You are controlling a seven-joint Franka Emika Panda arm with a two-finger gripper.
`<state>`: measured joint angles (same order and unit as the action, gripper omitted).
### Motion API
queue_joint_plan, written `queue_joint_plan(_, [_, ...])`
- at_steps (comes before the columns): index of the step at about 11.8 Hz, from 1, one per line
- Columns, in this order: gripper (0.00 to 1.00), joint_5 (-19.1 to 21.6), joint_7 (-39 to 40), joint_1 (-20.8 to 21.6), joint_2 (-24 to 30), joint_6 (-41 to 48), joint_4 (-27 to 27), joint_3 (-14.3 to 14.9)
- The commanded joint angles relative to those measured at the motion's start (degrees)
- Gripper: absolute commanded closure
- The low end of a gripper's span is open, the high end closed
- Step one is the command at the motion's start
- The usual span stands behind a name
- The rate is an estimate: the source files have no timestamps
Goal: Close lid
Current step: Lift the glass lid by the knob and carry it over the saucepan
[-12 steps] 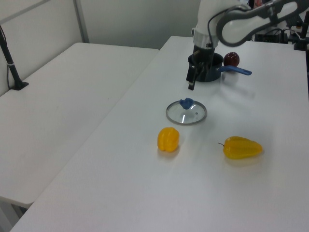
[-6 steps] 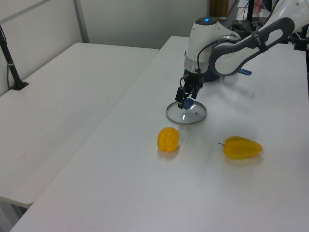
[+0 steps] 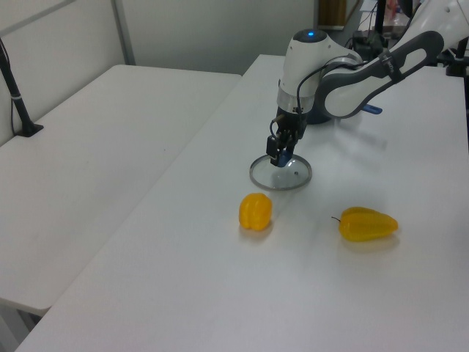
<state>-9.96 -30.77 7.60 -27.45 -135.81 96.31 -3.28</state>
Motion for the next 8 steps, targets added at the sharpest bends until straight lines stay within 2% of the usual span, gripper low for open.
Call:
queue_joint_plan(1, [0.51,-2.34,-1.75,0.57,-0.14,-0.24,-0.07,0.29])
queue_joint_plan(2, [0.59,-2.35,-1.75,0.57,0.29,0.19,-0.16,0.29])
queue_joint_plan(3, [0.63,-2.35,-1.75,0.4,0.82,0.37,-0.16,0.29])
queue_joint_plan(5, [0.63,-2.0,-1.66,-0.31,3.71,5.44,-0.86,0.47])
queue_joint_plan(8, [0.63,-1.12,-1.05,-4.51,5.13,17.38,-9.97,0.65])
